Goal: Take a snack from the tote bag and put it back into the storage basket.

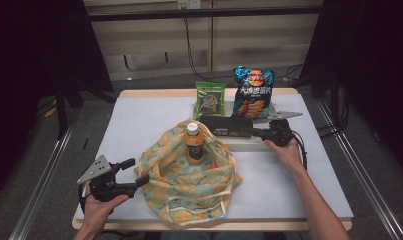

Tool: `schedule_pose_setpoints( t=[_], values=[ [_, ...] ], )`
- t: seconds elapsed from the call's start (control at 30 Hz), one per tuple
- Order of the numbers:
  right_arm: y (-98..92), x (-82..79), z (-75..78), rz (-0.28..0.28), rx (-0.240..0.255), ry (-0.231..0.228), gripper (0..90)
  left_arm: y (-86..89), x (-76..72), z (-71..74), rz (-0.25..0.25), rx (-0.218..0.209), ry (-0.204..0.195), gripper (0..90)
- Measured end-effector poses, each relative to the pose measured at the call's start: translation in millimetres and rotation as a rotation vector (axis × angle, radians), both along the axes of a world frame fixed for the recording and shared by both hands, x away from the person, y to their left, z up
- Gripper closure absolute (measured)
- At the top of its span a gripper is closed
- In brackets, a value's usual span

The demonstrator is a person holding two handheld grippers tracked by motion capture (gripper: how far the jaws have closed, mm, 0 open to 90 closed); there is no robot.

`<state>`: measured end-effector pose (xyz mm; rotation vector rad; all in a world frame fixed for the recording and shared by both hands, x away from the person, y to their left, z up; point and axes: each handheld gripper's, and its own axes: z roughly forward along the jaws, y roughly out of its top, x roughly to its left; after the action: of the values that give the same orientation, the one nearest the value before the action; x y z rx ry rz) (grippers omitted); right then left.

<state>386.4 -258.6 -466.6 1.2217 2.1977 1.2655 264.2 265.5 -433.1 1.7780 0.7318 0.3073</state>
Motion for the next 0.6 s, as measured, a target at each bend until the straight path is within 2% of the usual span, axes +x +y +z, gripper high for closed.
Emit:
schedule_pose_setpoints(
  t=[0.13,0.3,0.47,0.6],
  values=[
    [-0.9,1.1,-1.2,-0.030,-0.003,-0.003,90.0,-0.5,0.3,-0.8,0.001,0.006,0.007,18.3],
    [-1.8,1.5,-3.3,-0.029,0.001,0.010,90.0,0.1,0.6,-1.1,0.001,0.006,0.007,18.4],
    [-5.1,-0.3,1.6,-0.035,0.016,-0.003,90.0,0.3,0.4,-1.3,0.005,-0.003,0.009,18.4],
    [-12.1,-0.5,6.6,-0.071,0.028,-0.023,90.0,3.0,1.3,-3.1,0.001,-0.002,0.013,18.3]
  ],
)
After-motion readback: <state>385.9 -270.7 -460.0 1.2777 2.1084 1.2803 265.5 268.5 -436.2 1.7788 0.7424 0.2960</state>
